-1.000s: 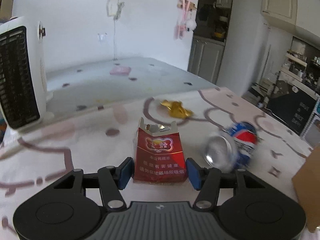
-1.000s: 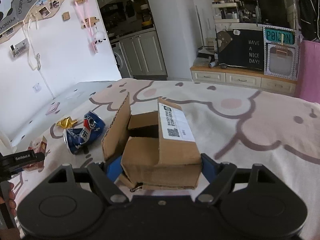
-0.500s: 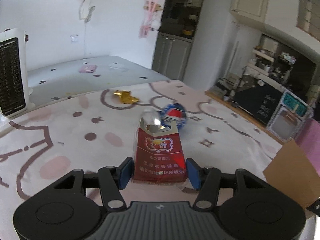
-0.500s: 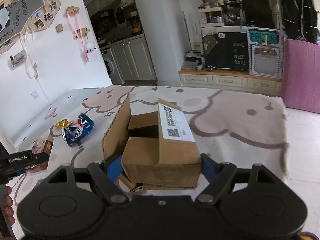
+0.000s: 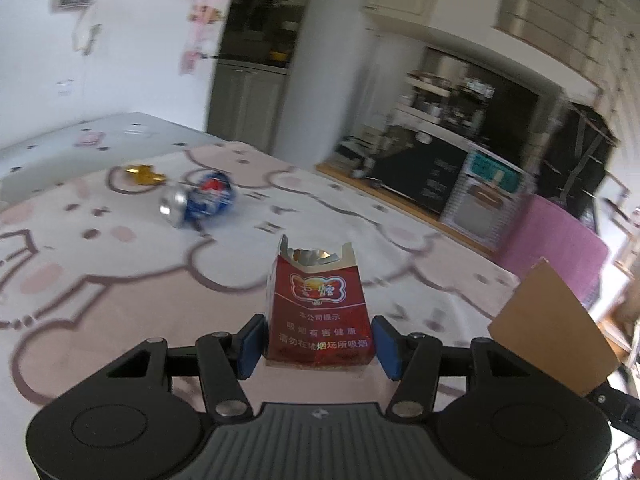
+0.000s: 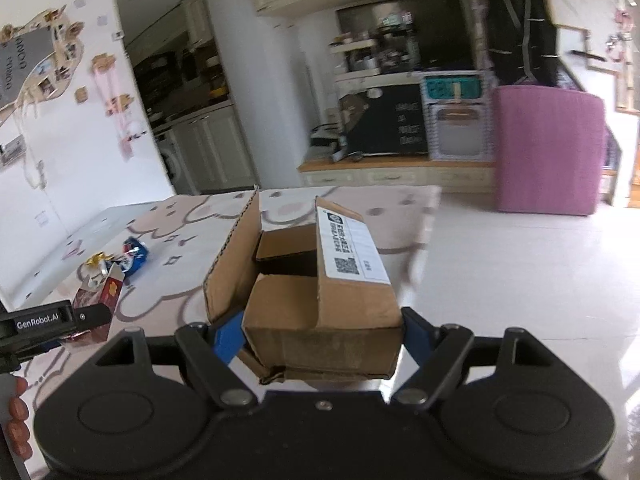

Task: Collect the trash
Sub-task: 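Lift the cigarette pack with the left tool while the right tool lifts the box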

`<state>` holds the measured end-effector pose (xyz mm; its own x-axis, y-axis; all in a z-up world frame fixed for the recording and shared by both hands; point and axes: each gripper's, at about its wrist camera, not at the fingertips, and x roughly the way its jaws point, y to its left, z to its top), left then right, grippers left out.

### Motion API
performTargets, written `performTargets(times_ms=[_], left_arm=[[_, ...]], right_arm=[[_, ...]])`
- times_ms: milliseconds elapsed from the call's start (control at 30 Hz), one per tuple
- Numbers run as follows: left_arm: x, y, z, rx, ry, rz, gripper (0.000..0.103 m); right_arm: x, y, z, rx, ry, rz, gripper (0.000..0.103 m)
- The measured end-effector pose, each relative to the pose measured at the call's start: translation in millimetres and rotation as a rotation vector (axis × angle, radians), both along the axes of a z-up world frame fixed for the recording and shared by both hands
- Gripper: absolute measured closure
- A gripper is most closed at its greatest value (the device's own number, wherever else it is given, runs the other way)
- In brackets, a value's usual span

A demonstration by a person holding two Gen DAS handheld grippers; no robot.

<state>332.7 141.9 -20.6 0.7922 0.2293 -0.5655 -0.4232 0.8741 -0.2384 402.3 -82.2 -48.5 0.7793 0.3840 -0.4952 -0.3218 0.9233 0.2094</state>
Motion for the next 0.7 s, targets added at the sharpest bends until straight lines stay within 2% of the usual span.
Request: performTargets(times_ms=[400, 700], left_arm=[[-13.1, -112.0, -5.9, -0.059, 0.01, -0.254, 0.046], [-7.2, -180.2, -29.2, -0.071, 0.07, -0.413, 0.046]], right_arm=[[-64.3, -98.8, -3.0, -0.025, -0.01, -0.16, 0.023], [-93.8, -171.5, -29.4, -0.062, 0.047, -0.294, 0.023]])
